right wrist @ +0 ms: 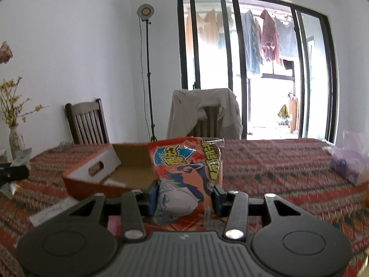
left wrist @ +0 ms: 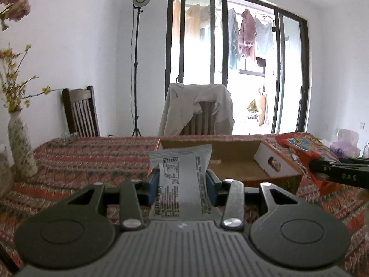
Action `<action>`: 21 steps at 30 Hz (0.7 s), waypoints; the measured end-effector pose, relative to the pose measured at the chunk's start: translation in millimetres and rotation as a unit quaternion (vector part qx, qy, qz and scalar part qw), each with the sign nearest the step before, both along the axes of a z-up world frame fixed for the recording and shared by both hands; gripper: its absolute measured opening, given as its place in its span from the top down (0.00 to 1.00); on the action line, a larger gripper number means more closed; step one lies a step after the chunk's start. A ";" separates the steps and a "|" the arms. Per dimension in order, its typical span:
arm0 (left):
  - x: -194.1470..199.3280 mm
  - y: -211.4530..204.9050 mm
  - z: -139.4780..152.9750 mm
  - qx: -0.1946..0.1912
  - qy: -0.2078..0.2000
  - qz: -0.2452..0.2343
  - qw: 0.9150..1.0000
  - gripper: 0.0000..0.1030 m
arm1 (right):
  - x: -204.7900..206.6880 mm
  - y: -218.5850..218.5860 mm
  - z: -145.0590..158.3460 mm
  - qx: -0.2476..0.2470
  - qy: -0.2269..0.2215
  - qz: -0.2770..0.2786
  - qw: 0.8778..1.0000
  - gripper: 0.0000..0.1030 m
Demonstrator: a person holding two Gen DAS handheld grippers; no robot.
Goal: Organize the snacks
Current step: 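Lower both held packets into the cardboard box and open both grippers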
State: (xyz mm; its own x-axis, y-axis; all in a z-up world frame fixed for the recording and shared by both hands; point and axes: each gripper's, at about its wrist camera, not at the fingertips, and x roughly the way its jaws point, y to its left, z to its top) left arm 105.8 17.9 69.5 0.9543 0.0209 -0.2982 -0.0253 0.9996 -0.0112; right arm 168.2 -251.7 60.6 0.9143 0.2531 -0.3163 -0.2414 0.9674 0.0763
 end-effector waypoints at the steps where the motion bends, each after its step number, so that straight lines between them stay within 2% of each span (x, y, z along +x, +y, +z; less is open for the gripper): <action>1: 5.9 -1.3 2.8 -0.001 -0.002 0.000 1.000 0.59 | 4.3 2.0 2.5 0.001 -0.002 0.001 1.000 0.57; 13: 78.3 -13.6 14.6 -0.005 -0.008 0.003 1.000 0.59 | 72.5 33.1 18.0 0.009 -0.008 0.011 1.000 0.57; 21: 133.3 -10.1 4.8 -0.023 0.010 0.025 0.999 0.59 | 118.7 43.1 2.9 0.006 -0.007 0.001 1.000 0.57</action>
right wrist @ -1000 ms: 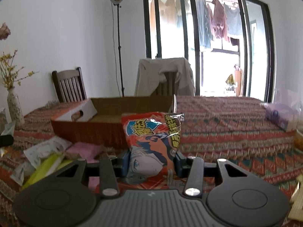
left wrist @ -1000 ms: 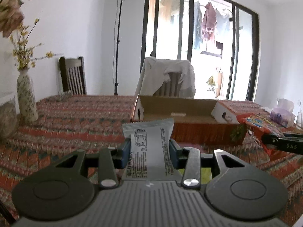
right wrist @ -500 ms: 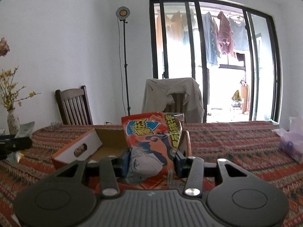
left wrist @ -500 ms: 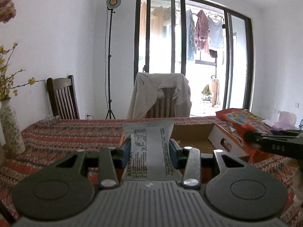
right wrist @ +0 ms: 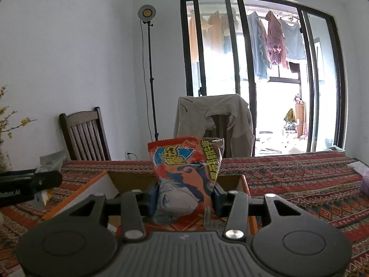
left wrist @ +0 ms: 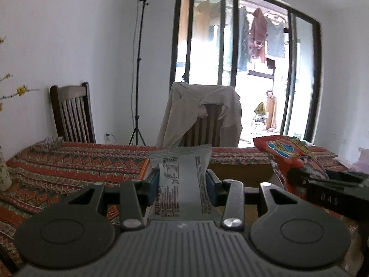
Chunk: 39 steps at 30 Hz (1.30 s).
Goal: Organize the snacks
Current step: 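Lower both held packets into the cardboard box and open both grippers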
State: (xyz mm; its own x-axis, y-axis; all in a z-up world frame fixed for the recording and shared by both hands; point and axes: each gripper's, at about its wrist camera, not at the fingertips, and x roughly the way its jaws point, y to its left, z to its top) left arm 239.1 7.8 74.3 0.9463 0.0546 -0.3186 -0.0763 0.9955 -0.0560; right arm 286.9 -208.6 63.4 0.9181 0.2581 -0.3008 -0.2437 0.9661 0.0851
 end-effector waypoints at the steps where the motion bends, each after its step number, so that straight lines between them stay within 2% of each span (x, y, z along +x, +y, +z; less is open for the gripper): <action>1: 6.4 1.7 -3.7 -0.004 0.002 0.003 1.000 0.59 | 3.7 1.4 -4.3 -0.003 0.000 -0.003 1.000 0.57; 6: 25.7 8.3 -21.1 -0.007 0.011 0.017 1.000 0.59 | 16.6 1.9 -26.9 -0.011 0.026 -0.005 1.000 0.57; 13: 35.3 6.8 -41.5 0.007 0.031 0.002 0.999 0.58 | 19.1 6.3 -39.8 -0.029 0.043 -0.007 0.999 0.57; 16: 32.8 6.4 -46.7 0.015 0.028 -0.005 0.999 0.54 | 17.9 4.2 -42.8 -0.028 0.053 0.003 0.998 0.56; 17: 32.6 5.6 -46.5 0.014 0.028 -0.005 1.000 0.50 | 17.1 3.8 -43.0 -0.026 0.054 0.005 0.998 0.56; 18: 31.3 7.4 -46.4 0.008 0.024 -0.009 1.000 0.47 | 16.5 3.4 -43.0 -0.025 0.053 0.006 0.998 0.54; 19: 30.7 8.4 -44.9 0.003 0.021 -0.010 1.000 0.35 | 15.3 2.2 -42.8 -0.021 0.052 0.009 0.998 0.43; 20: 29.1 8.3 -44.5 0.001 0.017 -0.007 1.000 0.20 | 13.6 0.9 -42.2 -0.016 0.049 0.011 0.999 0.36; 22: 24.2 9.8 -43.4 0.000 0.006 0.003 1.000 0.13 | 9.8 -0.8 -39.6 -0.014 0.039 0.010 0.999 0.12; 25: 15.9 8.9 -40.1 0.000 -0.006 0.006 1.000 0.00 | 5.9 -1.7 -36.9 -0.005 0.031 0.017 0.999 0.00; 29: 8.7 7.1 -35.7 0.004 -0.018 0.010 1.000 0.00 | 3.8 -2.7 -36.4 -0.008 0.027 0.011 1.000 0.00; 39: -4.3 9.8 -19.1 -0.022 -0.032 0.005 0.999 0.00 | 0.7 -7.2 -28.8 -0.001 0.022 0.009 1.000 0.00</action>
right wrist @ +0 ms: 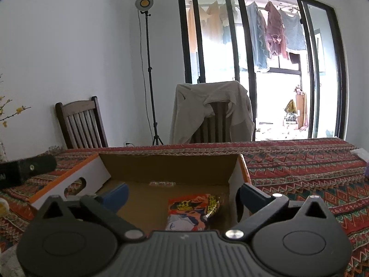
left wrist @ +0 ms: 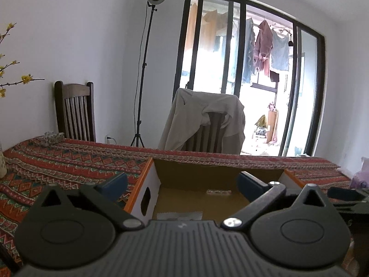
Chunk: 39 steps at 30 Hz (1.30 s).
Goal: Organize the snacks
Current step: 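Lower both held packets into the cardboard box and open both grippers, then move both tools back to the pile and grasp the cracker packet with the right gripper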
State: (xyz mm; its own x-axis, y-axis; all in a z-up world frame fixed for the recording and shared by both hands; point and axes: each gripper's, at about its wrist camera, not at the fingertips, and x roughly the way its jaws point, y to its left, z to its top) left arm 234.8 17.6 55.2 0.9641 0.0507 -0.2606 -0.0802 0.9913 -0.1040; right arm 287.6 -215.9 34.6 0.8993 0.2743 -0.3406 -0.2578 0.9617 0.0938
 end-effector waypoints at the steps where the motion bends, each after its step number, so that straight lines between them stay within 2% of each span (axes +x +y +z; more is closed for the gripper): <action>1: -0.9 0.0 2.9 -0.001 0.000 -0.003 1.000 0.00 | -0.7 0.4 1.6 -0.003 0.000 0.000 1.000 0.00; 8: -14.6 3.4 20.4 -0.022 0.004 0.000 1.000 0.00 | -15.9 -3.8 22.5 -0.006 -0.006 0.002 1.000 0.00; 17: -49.5 3.4 30.6 -0.011 0.007 0.002 1.000 0.00 | -52.8 -13.9 36.1 -0.015 -0.005 -0.006 1.000 0.00; 31: -122.7 2.2 29.2 0.007 0.012 -0.011 1.000 0.00 | -125.8 -29.8 26.0 -0.033 0.004 -0.002 0.999 0.00; 39: -160.2 6.9 12.3 0.004 0.028 -0.006 1.000 0.00 | -160.4 -38.5 12.3 -0.042 0.028 -0.013 0.999 0.00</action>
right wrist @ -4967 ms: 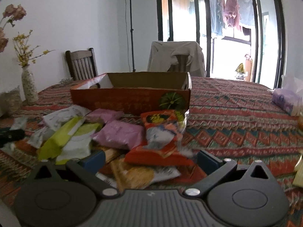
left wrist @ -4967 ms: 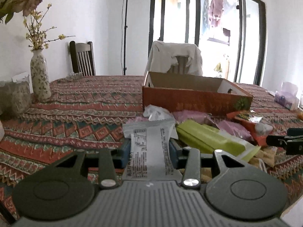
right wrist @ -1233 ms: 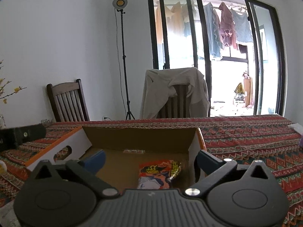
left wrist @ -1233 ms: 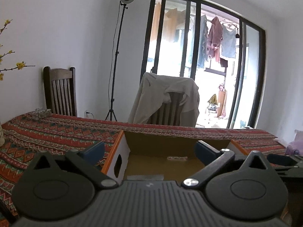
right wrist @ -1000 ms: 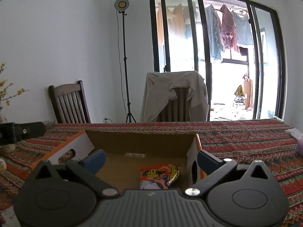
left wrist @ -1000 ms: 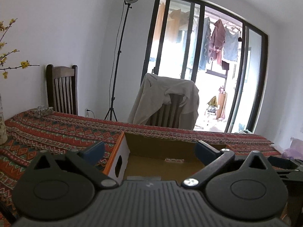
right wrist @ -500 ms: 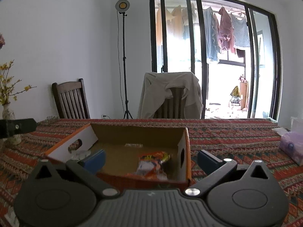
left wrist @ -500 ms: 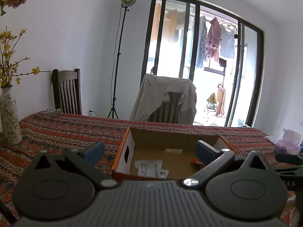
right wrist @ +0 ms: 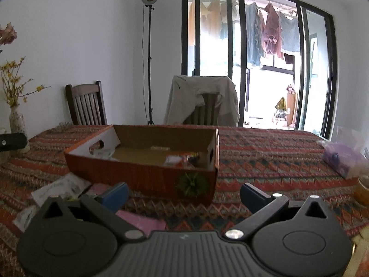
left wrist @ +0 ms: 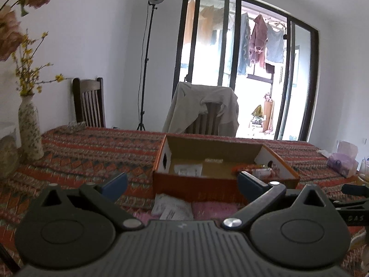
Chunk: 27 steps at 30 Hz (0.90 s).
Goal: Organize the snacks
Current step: 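Move both tools back to the pile and grasp the cracker packet with the right gripper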
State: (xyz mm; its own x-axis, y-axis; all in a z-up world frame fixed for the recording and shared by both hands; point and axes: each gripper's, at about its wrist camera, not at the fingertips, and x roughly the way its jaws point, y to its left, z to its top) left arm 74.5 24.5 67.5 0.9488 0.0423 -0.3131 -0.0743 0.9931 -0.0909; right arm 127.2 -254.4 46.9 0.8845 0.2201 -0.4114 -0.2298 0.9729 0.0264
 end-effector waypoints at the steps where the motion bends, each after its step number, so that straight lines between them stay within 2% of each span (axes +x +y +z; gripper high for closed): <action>1: -4.7 0.8 -2.6 -0.001 0.003 0.001 1.000 0.00 | -4.4 -1.4 -2.2 0.001 0.003 0.002 1.000 0.00; 8: -27.7 2.0 -18.2 0.010 0.020 0.000 1.000 0.00 | -25.8 -3.8 -22.4 0.005 0.037 0.017 0.999 0.00; 18: -52.0 7.5 -51.2 0.011 0.053 -0.004 0.999 0.00 | -30.9 -2.0 -53.5 -0.007 0.086 0.026 0.996 0.00; 27: -52.9 16.4 -57.9 0.000 0.063 0.003 0.998 0.00 | -14.0 12.4 -64.2 -0.053 0.127 0.051 0.989 0.00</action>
State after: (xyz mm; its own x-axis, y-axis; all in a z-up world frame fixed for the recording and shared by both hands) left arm 21.6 40.8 9.6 0.9016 0.0480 -0.4299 -0.0910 0.9926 -0.0802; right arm 113.3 -242.0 -17.3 0.7254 0.2471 -0.6424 -0.3269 0.9451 -0.0055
